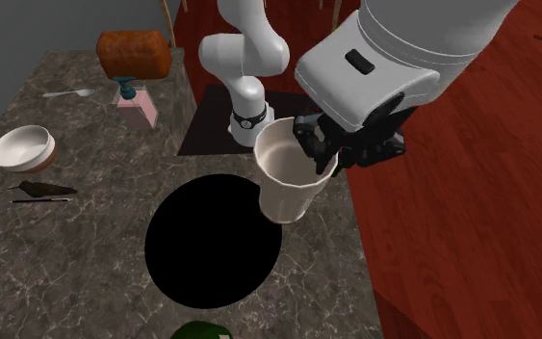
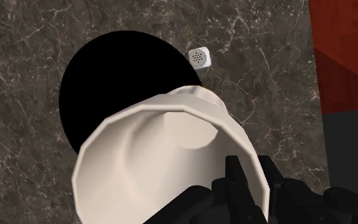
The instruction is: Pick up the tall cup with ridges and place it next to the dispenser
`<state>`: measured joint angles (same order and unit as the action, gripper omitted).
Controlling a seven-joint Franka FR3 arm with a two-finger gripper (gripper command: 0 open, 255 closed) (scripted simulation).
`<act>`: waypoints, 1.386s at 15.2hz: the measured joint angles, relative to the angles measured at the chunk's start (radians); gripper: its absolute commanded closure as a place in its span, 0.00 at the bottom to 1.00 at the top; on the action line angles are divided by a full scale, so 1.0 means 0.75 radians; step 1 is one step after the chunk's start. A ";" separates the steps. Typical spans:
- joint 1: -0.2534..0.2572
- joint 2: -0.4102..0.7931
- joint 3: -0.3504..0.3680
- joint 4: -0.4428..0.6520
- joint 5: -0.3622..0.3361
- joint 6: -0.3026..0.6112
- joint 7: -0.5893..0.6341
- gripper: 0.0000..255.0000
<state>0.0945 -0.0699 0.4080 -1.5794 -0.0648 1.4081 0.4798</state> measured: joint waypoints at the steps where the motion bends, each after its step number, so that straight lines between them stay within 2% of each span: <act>1: -0.014 -0.064 -0.020 -0.071 0.020 0.015 -0.034 1.00; 5: -0.042 -0.272 -0.095 -0.282 0.068 0.037 -0.145 1.00; 11: -0.065 -0.534 -0.223 -0.522 0.078 0.030 -0.315 1.00; 16: -0.081 -0.745 -0.339 -0.701 0.043 0.006 -0.453 1.00; 21: -0.102 -0.911 -0.458 -0.796 -0.027 -0.055 -0.590 1.00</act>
<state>0.0180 -0.7534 0.0642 -2.1761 -0.0853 1.3666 0.0371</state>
